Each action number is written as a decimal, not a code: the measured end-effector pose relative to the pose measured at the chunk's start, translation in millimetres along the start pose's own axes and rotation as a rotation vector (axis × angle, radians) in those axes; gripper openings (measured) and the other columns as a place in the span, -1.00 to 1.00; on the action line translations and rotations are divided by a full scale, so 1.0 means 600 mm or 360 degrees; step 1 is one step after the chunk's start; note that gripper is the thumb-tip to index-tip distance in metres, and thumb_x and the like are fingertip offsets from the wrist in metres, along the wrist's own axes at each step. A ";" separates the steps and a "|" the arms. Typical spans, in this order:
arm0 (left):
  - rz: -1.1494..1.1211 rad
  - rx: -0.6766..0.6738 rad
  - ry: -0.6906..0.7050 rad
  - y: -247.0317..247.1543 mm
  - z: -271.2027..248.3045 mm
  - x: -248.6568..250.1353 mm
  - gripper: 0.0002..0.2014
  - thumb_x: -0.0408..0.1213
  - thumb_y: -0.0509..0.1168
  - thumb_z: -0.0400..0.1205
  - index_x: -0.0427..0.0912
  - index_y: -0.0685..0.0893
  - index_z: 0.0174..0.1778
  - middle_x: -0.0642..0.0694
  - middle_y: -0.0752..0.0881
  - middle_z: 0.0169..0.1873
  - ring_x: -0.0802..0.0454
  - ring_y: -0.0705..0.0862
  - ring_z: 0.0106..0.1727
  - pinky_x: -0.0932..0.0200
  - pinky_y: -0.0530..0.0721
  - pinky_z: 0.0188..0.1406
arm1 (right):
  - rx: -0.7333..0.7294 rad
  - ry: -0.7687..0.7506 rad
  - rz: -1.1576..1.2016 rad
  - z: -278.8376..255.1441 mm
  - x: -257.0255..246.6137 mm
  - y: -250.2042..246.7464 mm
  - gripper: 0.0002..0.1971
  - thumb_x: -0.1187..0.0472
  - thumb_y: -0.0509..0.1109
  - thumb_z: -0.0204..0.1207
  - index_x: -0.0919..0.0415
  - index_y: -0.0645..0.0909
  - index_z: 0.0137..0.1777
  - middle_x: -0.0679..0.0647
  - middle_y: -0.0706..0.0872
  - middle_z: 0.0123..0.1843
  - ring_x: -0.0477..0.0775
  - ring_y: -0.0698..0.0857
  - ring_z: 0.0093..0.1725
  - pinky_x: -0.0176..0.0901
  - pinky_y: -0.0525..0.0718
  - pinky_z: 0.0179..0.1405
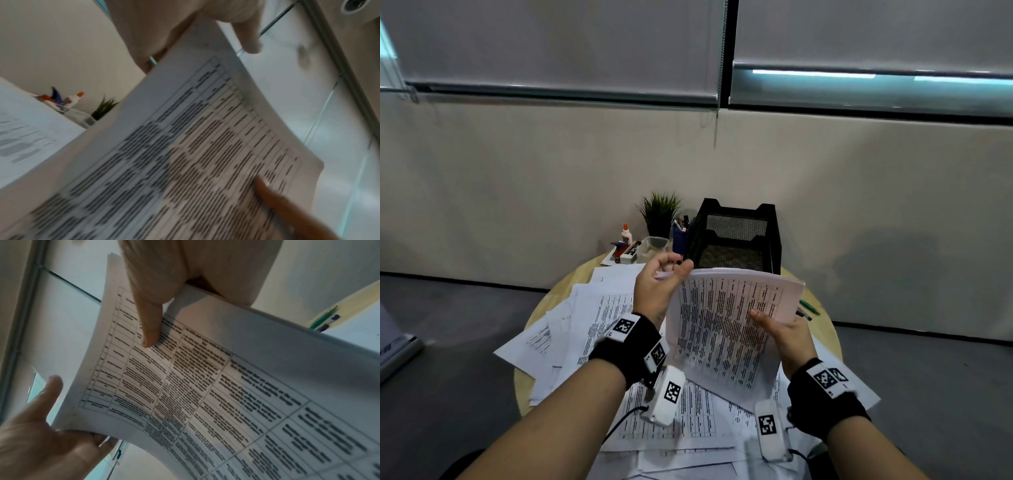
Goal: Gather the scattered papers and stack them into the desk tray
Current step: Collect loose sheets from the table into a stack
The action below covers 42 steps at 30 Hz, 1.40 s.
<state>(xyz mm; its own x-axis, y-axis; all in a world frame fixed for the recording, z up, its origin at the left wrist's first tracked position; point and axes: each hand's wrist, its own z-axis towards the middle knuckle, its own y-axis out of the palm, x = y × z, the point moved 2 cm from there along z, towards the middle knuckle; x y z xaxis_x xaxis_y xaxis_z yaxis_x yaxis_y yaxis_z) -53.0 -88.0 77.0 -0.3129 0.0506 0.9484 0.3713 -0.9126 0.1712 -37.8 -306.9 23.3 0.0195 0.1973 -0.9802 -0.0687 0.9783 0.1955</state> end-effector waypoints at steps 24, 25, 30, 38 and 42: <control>0.0582 -0.0303 -0.0706 -0.053 -0.082 -0.179 -0.69 -0.25 0.28 0.65 -0.29 0.60 0.29 -0.16 0.72 0.14 -0.09 0.67 0.15 0.13 0.57 0.14 | 0.0172 0.0434 -0.0506 -0.045 0.150 -0.024 -0.89 0.28 0.45 0.51 0.29 0.68 0.00 0.18 0.81 -0.12 0.19 0.77 -0.13 0.04 0.75 -0.06; 0.0619 -0.0295 -0.0692 -0.052 -0.075 -0.176 -0.69 -0.26 0.29 0.65 -0.30 0.60 0.28 -0.18 0.72 0.13 -0.08 0.68 0.12 0.15 0.56 0.12 | 0.0183 0.0425 -0.0520 -0.044 0.143 -0.021 -0.90 0.27 0.43 0.53 0.29 0.67 -0.01 0.19 0.80 -0.12 0.20 0.76 -0.13 0.06 0.74 -0.04; 0.0808 -0.0476 -0.0684 -0.044 -0.028 -0.149 -0.68 -0.29 0.32 0.64 -0.29 0.58 0.29 -0.23 0.69 0.21 -0.07 0.65 0.09 0.13 0.57 0.12 | 0.0174 0.0369 -0.0560 -0.009 0.090 -0.014 -0.87 0.22 0.37 0.59 0.31 0.59 -0.08 0.22 0.70 -0.22 0.16 0.69 -0.29 -0.16 0.69 -0.37; 0.0452 -0.0871 -0.1130 -0.024 -0.006 -0.122 -0.72 -0.51 0.03 0.73 -0.19 0.37 0.34 -0.23 0.68 -0.04 -0.02 0.77 -0.45 0.15 0.74 -0.55 | 0.0250 0.0424 -0.0218 0.076 0.056 -0.024 -0.76 0.47 0.41 0.50 0.43 0.62 0.16 0.30 0.76 0.08 0.29 0.74 0.02 0.13 0.69 0.13; 0.0308 -0.0659 -0.1106 -0.002 0.035 -0.123 -0.76 -0.58 -0.01 0.72 -0.27 0.41 0.22 -0.30 0.69 -0.21 0.01 0.75 -0.54 0.17 0.74 -0.55 | 0.0206 0.0361 -0.0334 0.115 0.013 -0.024 -0.67 0.43 0.36 0.50 0.39 0.60 0.27 0.24 0.75 0.07 0.24 0.73 -0.03 -0.05 0.66 -0.05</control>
<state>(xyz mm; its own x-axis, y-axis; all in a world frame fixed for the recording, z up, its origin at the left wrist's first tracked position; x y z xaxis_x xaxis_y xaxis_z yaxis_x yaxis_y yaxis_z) -12.0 -81.8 12.5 0.3848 -0.0073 0.9230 -0.0309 -0.9995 0.0050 32.2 -315.1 15.0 -0.2035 -0.0142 -0.9790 0.0412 0.9989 -0.0230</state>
